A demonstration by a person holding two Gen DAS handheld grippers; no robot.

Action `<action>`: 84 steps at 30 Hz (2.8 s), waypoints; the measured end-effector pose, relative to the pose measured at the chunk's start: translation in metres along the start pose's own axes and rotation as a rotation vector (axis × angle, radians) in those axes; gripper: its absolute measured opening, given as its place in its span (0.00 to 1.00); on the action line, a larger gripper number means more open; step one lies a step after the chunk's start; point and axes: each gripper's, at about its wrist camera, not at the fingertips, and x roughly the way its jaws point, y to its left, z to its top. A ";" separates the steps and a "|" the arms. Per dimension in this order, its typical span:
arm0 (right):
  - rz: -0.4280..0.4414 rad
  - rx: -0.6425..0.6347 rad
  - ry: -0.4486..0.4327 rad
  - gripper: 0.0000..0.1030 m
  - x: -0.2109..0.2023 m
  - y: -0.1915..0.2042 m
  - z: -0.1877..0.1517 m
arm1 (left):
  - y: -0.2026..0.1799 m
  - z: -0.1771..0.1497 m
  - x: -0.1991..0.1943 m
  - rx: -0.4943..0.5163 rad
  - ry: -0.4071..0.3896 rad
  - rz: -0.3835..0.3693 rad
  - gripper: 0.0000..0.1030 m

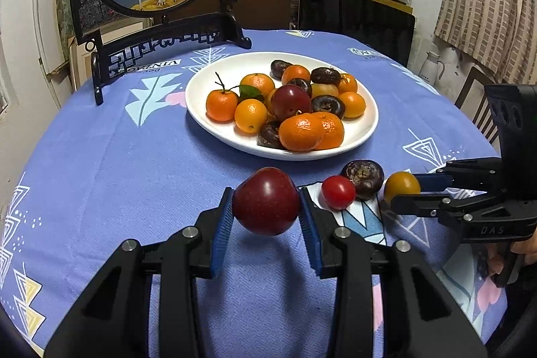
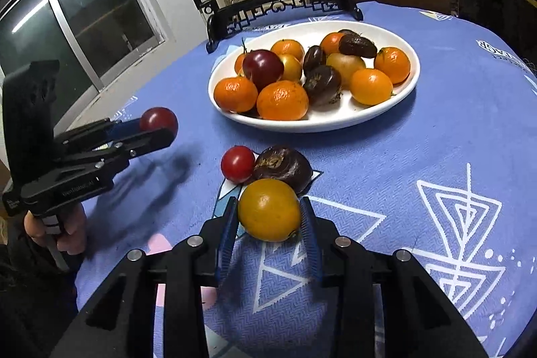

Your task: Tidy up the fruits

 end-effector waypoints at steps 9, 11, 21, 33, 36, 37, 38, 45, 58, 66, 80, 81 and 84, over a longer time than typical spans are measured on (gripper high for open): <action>0.018 0.027 -0.026 0.36 -0.005 -0.004 0.001 | 0.001 0.000 0.001 -0.004 0.009 -0.006 0.36; 0.023 0.033 -0.032 0.36 -0.006 -0.005 0.001 | 0.001 0.000 0.001 -0.006 0.007 -0.004 0.36; 0.086 0.105 -0.104 0.37 -0.039 -0.011 0.053 | 0.003 0.039 -0.009 0.017 -0.034 -0.019 0.36; 0.015 0.129 -0.133 0.38 0.000 -0.035 0.153 | 0.025 0.121 0.062 -0.077 -0.012 -0.047 0.36; -0.042 0.056 -0.132 0.51 -0.018 -0.029 0.122 | 0.024 0.110 0.050 -0.062 -0.029 -0.050 0.36; -0.120 0.021 -0.127 0.59 -0.029 -0.029 0.102 | 0.024 0.107 0.044 -0.061 -0.031 -0.060 0.36; -0.155 0.003 -0.125 0.71 -0.036 -0.030 0.090 | 0.024 0.103 0.038 -0.059 -0.036 -0.069 0.36; -0.456 -0.082 -0.018 0.83 -0.067 -0.058 0.008 | 0.021 0.071 -0.001 -0.048 -0.073 -0.079 0.36; -0.386 0.103 0.049 0.35 -0.047 -0.102 -0.014 | 0.029 0.050 -0.004 -0.065 -0.056 -0.072 0.36; -0.182 0.059 -0.081 0.35 -0.060 -0.058 0.064 | 0.023 0.075 0.001 -0.017 -0.057 -0.055 0.36; -0.134 0.080 -0.141 0.55 0.054 -0.034 0.181 | 0.037 0.122 0.081 -0.070 -0.019 -0.032 0.72; -0.136 0.082 -0.158 0.56 0.048 -0.035 0.178 | 0.037 0.121 0.071 -0.069 -0.051 -0.032 0.72; -0.135 0.092 -0.197 0.56 0.023 -0.035 0.162 | 0.033 0.110 0.047 -0.032 -0.084 -0.040 0.72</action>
